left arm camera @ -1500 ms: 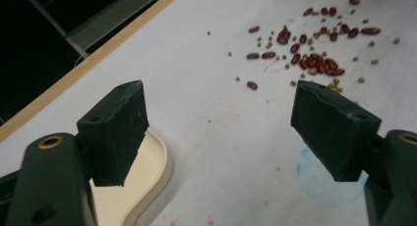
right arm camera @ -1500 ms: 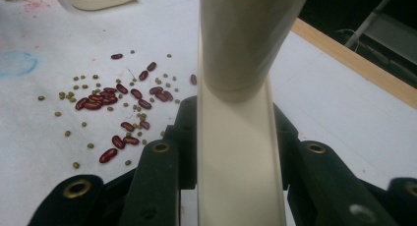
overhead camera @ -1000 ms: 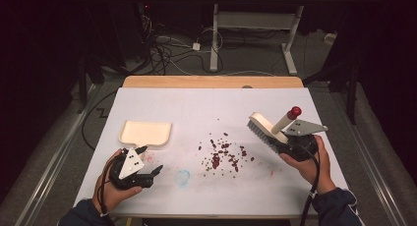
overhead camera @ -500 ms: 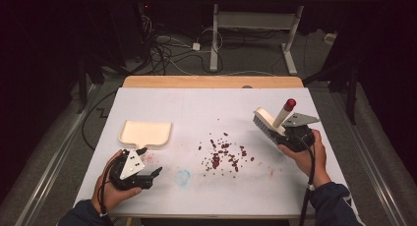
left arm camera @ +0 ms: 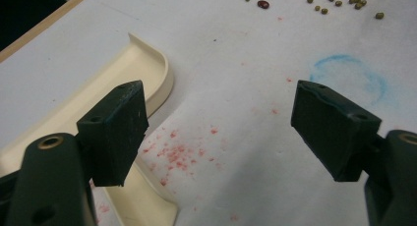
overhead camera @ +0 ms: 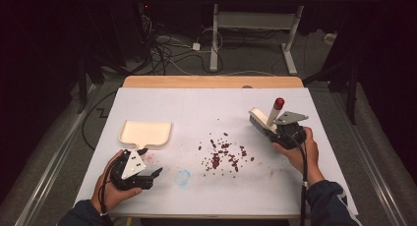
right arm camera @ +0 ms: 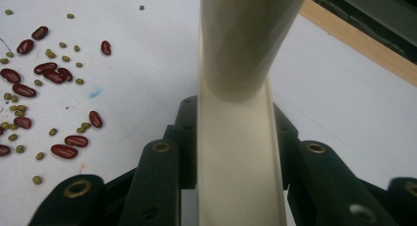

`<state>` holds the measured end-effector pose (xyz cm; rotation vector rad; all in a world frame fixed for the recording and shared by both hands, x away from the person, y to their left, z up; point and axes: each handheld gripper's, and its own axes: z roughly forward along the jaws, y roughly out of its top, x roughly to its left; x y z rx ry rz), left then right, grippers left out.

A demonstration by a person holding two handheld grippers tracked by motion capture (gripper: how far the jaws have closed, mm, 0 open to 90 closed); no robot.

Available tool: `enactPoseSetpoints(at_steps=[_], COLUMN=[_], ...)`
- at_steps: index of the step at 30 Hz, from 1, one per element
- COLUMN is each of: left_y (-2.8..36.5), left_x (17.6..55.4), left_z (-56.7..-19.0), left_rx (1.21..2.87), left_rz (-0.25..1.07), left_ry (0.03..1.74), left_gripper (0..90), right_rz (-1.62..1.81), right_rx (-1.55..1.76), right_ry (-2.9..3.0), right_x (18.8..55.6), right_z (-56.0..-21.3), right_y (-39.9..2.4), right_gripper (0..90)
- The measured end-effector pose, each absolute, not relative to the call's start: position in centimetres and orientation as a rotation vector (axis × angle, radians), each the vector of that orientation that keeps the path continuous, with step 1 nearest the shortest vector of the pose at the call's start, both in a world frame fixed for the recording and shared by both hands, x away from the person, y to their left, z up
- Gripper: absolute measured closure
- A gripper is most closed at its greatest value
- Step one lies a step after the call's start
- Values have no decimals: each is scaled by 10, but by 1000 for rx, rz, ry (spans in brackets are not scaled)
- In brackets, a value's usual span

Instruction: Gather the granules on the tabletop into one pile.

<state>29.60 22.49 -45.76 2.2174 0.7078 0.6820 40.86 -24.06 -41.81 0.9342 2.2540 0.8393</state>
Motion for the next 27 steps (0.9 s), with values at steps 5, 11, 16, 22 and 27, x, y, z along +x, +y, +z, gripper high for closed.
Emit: enactPoseSetpoints(at_steps=[5,11,16,22,27], left_y=[226,224,221,220,220], left_x=[295,297,297,297,298], left_z=[-458,-458,-459,-458,-459], left_rx=[2218,2226,2235,2227,2231], left_rz=[680,672,664,663,652], left_ry=[716,708,696,693,694], left_gripper=[209,200,200,200,200], right_rz=[850,859,841,793,799], right_rx=[917,883,853,811,816], right_ry=[2252,2248,2271,2259,2237], right_x=[415,428,437,448,464], right_z=[-418,-419,-425,-427,-428], right_y=[-233,-214,-196,-176,-166], right_gripper=[672,673,673,673,673])
